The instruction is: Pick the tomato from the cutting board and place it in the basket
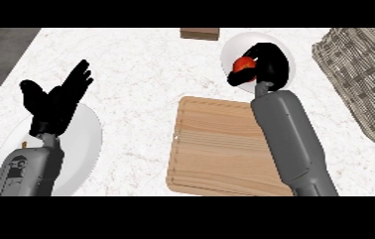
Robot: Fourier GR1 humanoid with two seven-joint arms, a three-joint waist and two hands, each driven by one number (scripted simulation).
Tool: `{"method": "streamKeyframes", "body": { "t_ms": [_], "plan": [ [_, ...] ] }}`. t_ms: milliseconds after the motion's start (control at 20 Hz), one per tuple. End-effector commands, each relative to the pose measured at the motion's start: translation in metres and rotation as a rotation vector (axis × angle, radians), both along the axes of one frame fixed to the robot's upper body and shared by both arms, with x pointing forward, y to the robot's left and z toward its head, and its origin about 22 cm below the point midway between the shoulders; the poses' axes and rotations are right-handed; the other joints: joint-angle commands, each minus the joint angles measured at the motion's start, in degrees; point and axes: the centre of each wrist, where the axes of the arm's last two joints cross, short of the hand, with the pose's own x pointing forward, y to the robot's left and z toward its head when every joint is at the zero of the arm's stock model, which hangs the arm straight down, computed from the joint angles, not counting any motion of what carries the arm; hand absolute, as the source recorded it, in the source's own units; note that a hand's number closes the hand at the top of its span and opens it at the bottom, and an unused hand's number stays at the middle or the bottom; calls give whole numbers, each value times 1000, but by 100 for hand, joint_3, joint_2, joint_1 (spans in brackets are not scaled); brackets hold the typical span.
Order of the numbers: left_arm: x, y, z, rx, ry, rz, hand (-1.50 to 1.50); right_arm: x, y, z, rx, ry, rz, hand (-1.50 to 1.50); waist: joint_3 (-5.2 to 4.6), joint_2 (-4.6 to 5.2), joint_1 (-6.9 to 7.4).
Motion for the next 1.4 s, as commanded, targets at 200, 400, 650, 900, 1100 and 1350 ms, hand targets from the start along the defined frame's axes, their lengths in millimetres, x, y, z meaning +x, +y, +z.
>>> {"method": "streamKeyframes", "body": {
  "t_ms": [200,400,650,900,1100,1350],
  "plan": [
    [11,-18,4,1,-8,-17,0,33,48,75,11,-426,-221,150,-17,27,132],
    [8,-2,-4,6,2,-10,0,48,59,96,-40,-468,-318,150,-27,19,41],
    [9,-1,6,1,10,11,0,63,60,152,-94,-466,-432,150,-21,-68,-100],
    [1,6,-12,14,10,34,0,74,42,175,-177,-474,-497,150,-24,-34,-101],
    [6,-8,-1,6,5,-1,0,81,20,194,-208,-486,-569,150,-21,-7,-46],
    [2,0,-4,3,14,23,0,86,-20,207,-236,-499,-648,150,-15,-26,-97]
  ]
}}
